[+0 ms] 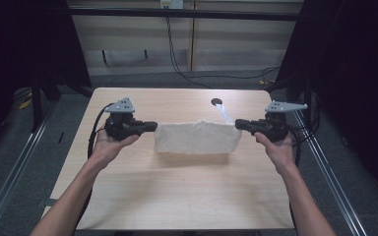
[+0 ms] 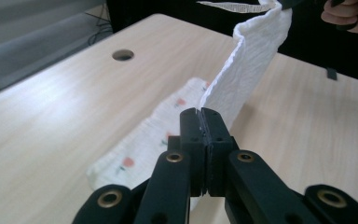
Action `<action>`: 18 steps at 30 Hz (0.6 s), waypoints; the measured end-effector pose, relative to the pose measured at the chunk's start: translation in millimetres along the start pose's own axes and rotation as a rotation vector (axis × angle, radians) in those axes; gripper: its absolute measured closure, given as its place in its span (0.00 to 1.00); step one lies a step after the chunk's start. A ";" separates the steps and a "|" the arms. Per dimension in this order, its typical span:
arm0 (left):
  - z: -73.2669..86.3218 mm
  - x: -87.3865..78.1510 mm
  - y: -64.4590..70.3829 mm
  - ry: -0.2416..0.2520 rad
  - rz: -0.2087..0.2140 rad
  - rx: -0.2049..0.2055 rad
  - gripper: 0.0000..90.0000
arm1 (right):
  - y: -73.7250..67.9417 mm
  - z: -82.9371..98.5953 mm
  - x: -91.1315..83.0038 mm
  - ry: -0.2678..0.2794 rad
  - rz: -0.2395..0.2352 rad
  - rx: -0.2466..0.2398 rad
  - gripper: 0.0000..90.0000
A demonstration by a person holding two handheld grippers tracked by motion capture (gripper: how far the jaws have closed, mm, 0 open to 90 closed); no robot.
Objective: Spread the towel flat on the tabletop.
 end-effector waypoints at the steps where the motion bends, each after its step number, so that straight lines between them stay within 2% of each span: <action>1: 0.0 0.0 0.0 0.000 0.000 0.000 0.99 | 0.0 0.0 0.0 0.000 0.000 0.000 0.97; 2: 10.9 0.8 6.5 -0.015 0.013 0.005 0.99 | -5.3 11.2 -2.0 -0.010 -0.007 0.004 0.97; 3: 16.5 1.5 9.4 -0.019 0.013 0.013 0.99 | -7.9 17.0 -2.9 -0.018 -0.009 0.004 0.97; 5: 28.7 3.3 16.4 -0.034 0.013 0.004 0.99 | -13.7 28.6 -5.3 -0.025 -0.020 0.009 0.97; 9: 52.7 5.1 32.4 -0.068 0.044 0.009 0.99 | -27.5 55.8 -6.7 -0.055 -0.038 0.019 0.97; 12: 69.7 5.3 39.5 -0.091 0.063 -0.002 0.99 | -34.6 71.9 -8.4 -0.075 -0.048 0.025 0.97; 13: 69.7 5.3 39.5 -0.091 0.063 -0.002 0.99 | -34.6 71.9 -8.4 -0.075 -0.048 0.025 0.97; 14: 79.4 4.9 44.1 -0.109 0.073 -0.006 0.99 | -37.3 80.5 -9.3 -0.089 -0.044 0.023 0.97; 17: 87.2 4.6 48.0 -0.120 0.085 -0.008 0.99 | -43.1 94.6 -10.6 -0.108 -0.054 0.032 0.96; 18: 94.3 6.7 52.1 -0.131 0.104 -0.014 0.99 | -45.5 99.5 -10.9 -0.121 -0.057 0.030 0.95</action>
Point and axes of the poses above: each handheld gripper's, and its own axes: x roughly forward along the jaws, z roughly out of its underside, y roughly to its right, the point moved 3 cm from there along x, roughly forward along the jaws
